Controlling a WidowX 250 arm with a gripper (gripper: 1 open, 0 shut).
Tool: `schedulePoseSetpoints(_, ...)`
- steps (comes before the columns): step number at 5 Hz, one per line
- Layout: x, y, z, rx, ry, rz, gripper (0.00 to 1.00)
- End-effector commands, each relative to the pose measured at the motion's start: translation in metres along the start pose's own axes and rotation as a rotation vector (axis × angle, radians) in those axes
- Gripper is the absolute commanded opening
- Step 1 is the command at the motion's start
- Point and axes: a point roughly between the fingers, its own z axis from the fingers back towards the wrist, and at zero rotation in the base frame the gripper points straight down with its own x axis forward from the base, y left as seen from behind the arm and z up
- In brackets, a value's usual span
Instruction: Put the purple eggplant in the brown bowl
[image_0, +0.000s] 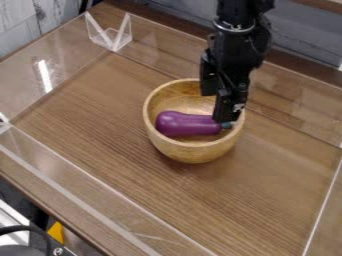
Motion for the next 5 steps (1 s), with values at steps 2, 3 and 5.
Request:
schedulePoseSetpoints(2,0.008,0.000,0.025,0.030,-0.066,0.059,1.00)
schedulePoseSetpoints(3,0.010,-0.002,0.031,0.027,-0.076,0.045,1.00)
schedulePoseSetpoints(5,0.017,0.006,0.043,0.030,-0.084,-0.032,0.00)
